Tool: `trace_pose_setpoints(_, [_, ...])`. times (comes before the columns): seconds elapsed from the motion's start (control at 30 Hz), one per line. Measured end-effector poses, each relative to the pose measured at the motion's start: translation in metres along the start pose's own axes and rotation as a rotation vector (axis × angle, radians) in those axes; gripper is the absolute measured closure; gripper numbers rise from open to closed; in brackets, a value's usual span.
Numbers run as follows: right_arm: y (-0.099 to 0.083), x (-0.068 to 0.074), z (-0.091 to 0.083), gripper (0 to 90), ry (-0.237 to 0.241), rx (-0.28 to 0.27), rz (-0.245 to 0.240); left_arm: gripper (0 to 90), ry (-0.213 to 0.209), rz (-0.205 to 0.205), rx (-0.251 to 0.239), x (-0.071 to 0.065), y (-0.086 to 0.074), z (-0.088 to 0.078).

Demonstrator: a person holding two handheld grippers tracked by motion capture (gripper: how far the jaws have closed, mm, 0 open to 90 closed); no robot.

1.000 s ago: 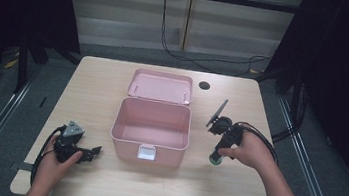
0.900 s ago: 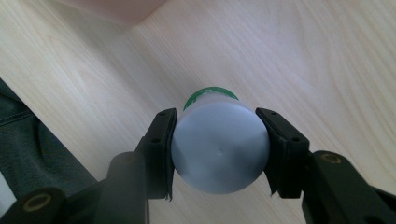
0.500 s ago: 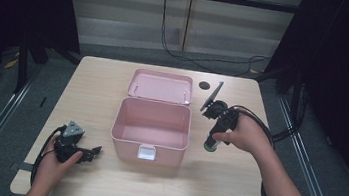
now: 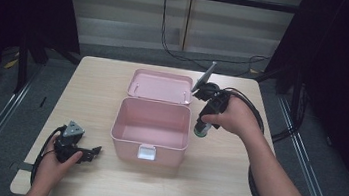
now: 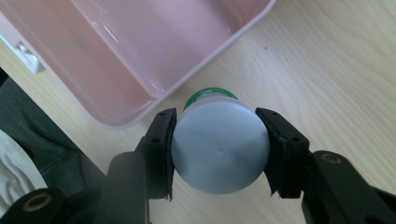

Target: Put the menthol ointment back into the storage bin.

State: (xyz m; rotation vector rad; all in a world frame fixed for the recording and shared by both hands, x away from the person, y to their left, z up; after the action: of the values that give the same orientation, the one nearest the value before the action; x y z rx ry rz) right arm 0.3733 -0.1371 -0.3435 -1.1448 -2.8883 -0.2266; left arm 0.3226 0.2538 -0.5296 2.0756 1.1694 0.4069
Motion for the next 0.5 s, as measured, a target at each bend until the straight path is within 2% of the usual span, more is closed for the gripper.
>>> trace_pose_setpoints(0.23, [0.018,0.003,-0.006,50.9,0.002,-0.008,0.031,10.2,0.000,0.000,0.000,0.000,0.000,0.000])
trace_pose_setpoints(0.27, [0.018,0.003,-0.006,50.9,0.002,-0.008,0.031,10.2,0.000,0.000,0.000,0.000,0.000,0.000])
trace_pose_setpoints(0.3, [0.020,0.003,-0.006,50.9,-0.001,-0.014,0.011,10.2,0.000,0.000,0.000,0.000,0.000,0.000])
trace_pose_setpoints(0.5, [0.034,0.011,-0.007,50.9,-0.003,-0.015,0.029,10.2,0.000,0.000,0.000,0.000,0.000,0.000])
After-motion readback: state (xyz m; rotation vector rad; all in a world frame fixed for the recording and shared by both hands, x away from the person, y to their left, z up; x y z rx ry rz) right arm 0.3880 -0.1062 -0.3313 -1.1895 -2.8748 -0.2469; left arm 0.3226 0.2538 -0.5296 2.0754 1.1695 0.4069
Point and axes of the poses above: each handheld gripper's, and its own axes: z roughly forward along the jaws, y roughly out of its top, x roughly to its left, the point moved 3 cm from there along z, roughly forward along the jaws, and after that the axes turned 4 degrees about -z, right-handed, at the moved point
